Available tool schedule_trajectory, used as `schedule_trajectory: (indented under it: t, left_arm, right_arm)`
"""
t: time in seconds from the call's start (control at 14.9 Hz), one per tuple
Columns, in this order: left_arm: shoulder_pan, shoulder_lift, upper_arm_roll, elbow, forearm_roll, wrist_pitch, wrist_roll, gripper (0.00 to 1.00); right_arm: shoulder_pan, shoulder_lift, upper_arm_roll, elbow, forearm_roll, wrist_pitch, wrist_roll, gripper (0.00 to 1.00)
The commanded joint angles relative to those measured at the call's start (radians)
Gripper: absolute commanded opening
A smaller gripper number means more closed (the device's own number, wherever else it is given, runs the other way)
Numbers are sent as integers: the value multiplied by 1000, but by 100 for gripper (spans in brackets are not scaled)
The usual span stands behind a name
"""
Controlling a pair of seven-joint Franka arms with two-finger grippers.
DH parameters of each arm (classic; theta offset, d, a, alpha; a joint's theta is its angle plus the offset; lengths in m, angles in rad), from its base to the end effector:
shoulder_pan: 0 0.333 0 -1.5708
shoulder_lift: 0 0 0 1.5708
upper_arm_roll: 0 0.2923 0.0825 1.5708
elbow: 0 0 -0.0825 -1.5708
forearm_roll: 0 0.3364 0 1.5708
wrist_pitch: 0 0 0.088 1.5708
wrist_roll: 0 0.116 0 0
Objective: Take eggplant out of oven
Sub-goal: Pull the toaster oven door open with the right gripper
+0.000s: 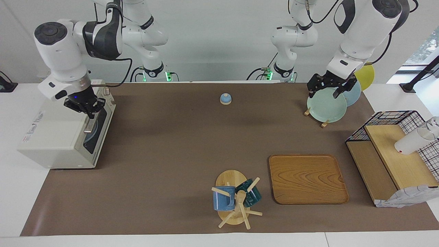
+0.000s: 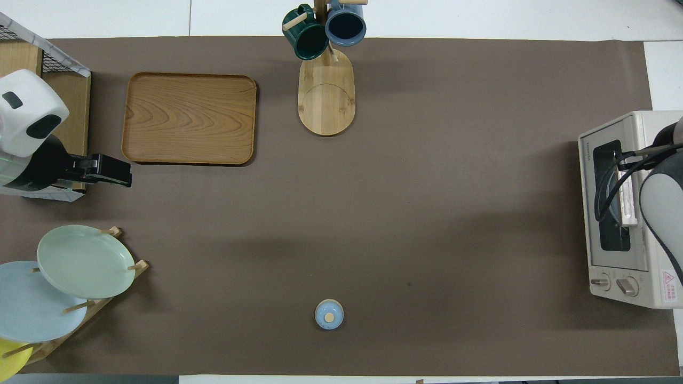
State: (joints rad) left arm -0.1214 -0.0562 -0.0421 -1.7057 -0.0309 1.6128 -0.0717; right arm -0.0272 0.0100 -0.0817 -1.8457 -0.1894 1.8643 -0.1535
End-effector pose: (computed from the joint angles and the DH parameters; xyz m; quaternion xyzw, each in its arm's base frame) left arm 0.4843 -0.0839 0.5661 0.9987 -0.0449 -0.0199 0.0120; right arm 0.5160 -0.0725 0.4953 0.9946 0.0492 -0.0077 0.0908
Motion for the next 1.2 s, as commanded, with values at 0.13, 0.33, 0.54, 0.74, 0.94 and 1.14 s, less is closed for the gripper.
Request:
schedule_trajectory:
  t: [0.13, 0.33, 0.54, 0.74, 0.94, 1.14]
  left_arm:
    - [6, -8, 1, 6, -12, -8, 7, 100]
    - [6, -8, 1, 6, -12, -8, 7, 100]
    - [6, -8, 1, 6, -12, -5, 7, 100]
    - [6, -8, 1, 6, -12, -8, 7, 100]
    - [6, -8, 1, 6, -12, -8, 7, 100]
    - [6, -8, 1, 6, -12, -7, 7, 100]
  right_arm:
    - [-20, -15, 7, -76, -27, 53, 12, 0]
    - [-28, -15, 7, -104, -31, 84, 11, 0]
    - [-33, -16, 7, -127, -45, 84, -12, 0]
    - [-36, -21, 7, -158, -61, 90, -20, 0]
    - [-31, -16, 7, -197, -47, 150, -17, 0]
    - [35, -10, 10, -251, 11, 234, 38, 0]
